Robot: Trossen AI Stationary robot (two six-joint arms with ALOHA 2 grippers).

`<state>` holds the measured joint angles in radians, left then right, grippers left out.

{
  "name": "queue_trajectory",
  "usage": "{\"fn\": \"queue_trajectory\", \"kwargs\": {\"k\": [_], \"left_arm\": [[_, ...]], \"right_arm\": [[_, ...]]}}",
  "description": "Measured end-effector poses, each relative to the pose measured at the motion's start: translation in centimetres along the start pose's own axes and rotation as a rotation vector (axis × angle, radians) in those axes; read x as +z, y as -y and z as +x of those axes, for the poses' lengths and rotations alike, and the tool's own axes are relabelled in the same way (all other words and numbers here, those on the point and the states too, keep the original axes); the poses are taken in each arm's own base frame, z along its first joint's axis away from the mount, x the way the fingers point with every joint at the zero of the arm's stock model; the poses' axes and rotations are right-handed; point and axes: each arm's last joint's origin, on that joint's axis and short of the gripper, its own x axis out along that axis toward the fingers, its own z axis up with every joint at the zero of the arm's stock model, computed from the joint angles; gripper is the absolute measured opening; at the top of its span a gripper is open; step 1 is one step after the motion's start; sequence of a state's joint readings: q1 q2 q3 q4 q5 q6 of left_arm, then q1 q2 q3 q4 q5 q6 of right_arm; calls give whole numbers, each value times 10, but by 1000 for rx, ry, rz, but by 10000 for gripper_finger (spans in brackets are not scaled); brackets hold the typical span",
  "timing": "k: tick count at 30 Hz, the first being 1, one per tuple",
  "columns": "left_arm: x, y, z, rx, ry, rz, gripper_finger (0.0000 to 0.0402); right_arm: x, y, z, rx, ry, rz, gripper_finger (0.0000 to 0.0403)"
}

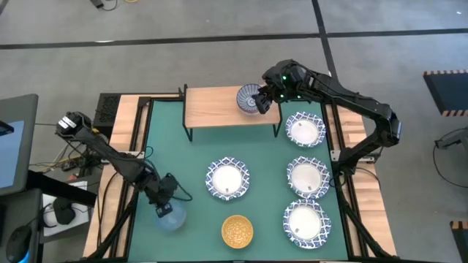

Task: Place and stack bowls onto a shelf
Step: Stack the light blue bowl on top of the blue bowl on the shelf

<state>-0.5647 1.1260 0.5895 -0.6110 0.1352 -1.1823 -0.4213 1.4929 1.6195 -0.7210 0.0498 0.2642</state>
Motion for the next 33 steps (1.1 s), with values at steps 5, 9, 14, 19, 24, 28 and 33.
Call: {"fn": "queue_trajectory", "kwargs": {"k": [5,9,14,19,24,28,33], "left_arm": [[27,10,-33,-73,203,27,4],[49,15,-73,-97,444,52,4],[73,13,-126,-4,799,57,4],[95,15,-167,101,1130,139,4],[119,10,-188,132,1358,115,4],[140,3,-193,186,1457,85,4],[165,-4,-203,311,1687,-92,4]], "right_arm": [[12,-5,-11,30,51,-11,224],[20,-16,-23,117,83,-71,224],[21,-38,-32,212,109,-153,224],[14,-60,-36,278,108,-223,224],[11,-80,-41,272,160,-275,224],[17,-90,-53,288,275,-288,224],[23,-99,-64,218,420,-355,224]]}}
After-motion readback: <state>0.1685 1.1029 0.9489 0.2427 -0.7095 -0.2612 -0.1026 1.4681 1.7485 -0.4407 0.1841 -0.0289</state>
